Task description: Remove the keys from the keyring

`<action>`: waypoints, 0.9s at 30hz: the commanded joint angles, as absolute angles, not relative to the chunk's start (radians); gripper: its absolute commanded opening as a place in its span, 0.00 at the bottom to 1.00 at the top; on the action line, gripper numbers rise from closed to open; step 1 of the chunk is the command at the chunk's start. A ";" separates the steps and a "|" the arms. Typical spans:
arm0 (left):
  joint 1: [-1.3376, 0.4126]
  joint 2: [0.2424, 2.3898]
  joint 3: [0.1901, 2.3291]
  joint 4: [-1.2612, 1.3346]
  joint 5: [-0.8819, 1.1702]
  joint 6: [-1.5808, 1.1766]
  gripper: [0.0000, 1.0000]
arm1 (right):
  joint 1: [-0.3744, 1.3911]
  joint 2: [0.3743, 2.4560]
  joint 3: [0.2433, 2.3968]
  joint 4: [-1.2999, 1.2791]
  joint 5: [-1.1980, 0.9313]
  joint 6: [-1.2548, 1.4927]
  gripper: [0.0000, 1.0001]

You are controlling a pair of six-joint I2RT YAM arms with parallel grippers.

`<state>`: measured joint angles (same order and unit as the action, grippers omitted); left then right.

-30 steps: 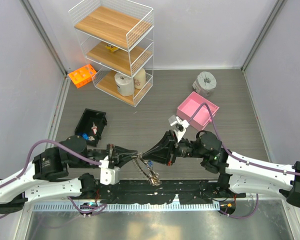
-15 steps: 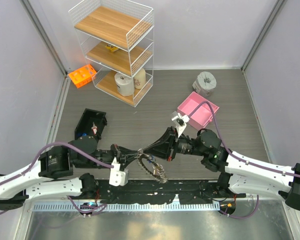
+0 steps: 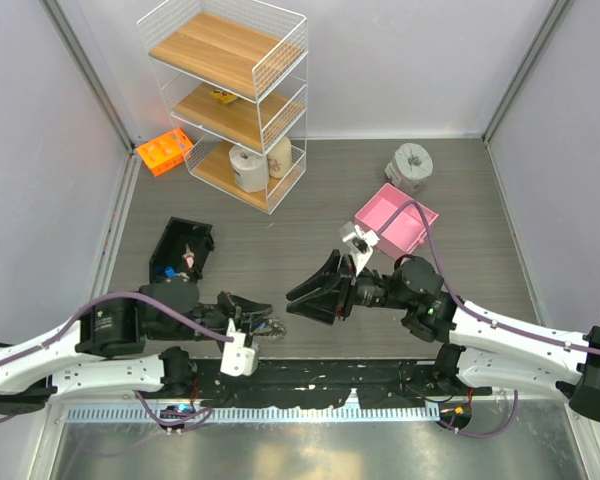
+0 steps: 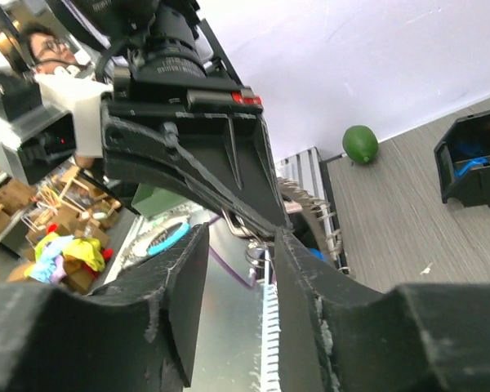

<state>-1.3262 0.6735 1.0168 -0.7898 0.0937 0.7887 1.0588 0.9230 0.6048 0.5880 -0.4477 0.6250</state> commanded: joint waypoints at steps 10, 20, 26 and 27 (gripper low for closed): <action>-1.328 0.635 1.077 -0.707 0.186 0.772 0.00 | 1.075 0.913 0.756 0.331 -0.566 0.232 0.53; -1.328 0.676 1.108 -0.687 0.155 0.680 0.00 | 1.186 0.913 0.801 0.163 -0.531 0.005 0.54; -1.328 0.690 1.100 -0.657 0.147 0.624 0.00 | 1.226 0.920 0.814 0.146 -0.477 -0.061 0.48; -1.328 0.690 1.098 -0.649 0.143 0.611 0.00 | 1.227 0.925 0.818 0.141 -0.473 -0.064 0.48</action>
<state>-1.3266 0.6907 1.0649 -0.7567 0.1566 0.6762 1.2129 0.9230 0.7616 0.1478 -0.5190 0.0078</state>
